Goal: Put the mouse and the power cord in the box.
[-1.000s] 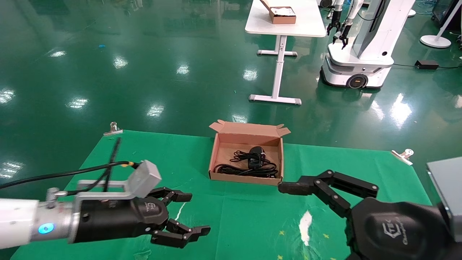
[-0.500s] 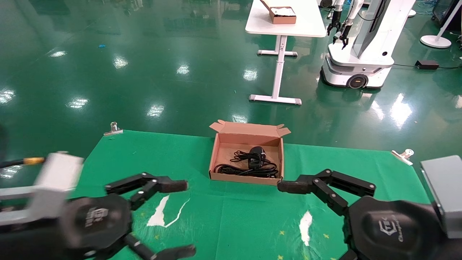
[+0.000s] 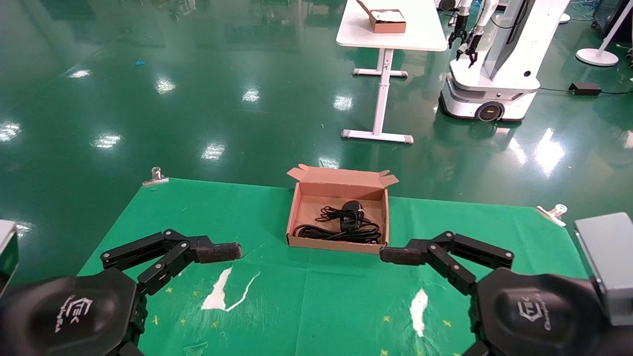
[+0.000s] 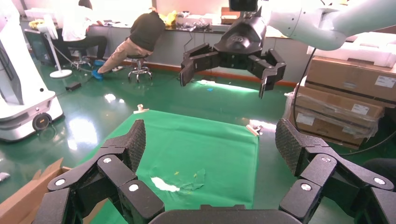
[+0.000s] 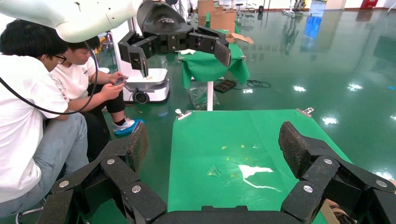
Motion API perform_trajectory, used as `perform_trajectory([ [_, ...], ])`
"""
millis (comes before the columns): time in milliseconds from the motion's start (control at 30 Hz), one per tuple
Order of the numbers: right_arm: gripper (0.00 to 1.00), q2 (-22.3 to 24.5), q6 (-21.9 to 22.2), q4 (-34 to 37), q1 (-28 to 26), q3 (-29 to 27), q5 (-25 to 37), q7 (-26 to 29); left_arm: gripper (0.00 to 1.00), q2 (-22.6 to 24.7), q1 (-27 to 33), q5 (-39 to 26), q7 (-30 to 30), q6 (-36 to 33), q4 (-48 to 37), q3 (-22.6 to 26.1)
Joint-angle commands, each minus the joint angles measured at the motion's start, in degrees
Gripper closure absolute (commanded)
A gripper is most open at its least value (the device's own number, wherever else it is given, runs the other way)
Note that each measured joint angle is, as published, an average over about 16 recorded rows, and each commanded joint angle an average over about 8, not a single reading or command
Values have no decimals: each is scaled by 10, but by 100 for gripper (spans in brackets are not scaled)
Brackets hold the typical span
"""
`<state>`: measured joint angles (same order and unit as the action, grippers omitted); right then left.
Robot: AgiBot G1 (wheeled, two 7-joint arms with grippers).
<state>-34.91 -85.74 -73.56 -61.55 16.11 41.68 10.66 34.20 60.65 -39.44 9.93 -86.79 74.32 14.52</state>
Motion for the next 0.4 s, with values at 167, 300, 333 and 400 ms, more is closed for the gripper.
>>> perform_trajectory([
  [167, 0, 0, 0, 0, 0, 0, 0, 0, 0, 4, 4, -11, 4, 5, -3, 7],
  [300, 0, 0, 0, 0, 0, 0, 0, 0, 0, 5, 5, -15, 5, 7, -5, 9],
  [333, 0, 0, 0, 0, 0, 0, 0, 0, 0, 5, 6, -15, 6, 7, -5, 10],
  [400, 0, 0, 0, 0, 0, 0, 0, 0, 0, 6, 6, -16, 6, 8, -5, 10],
])
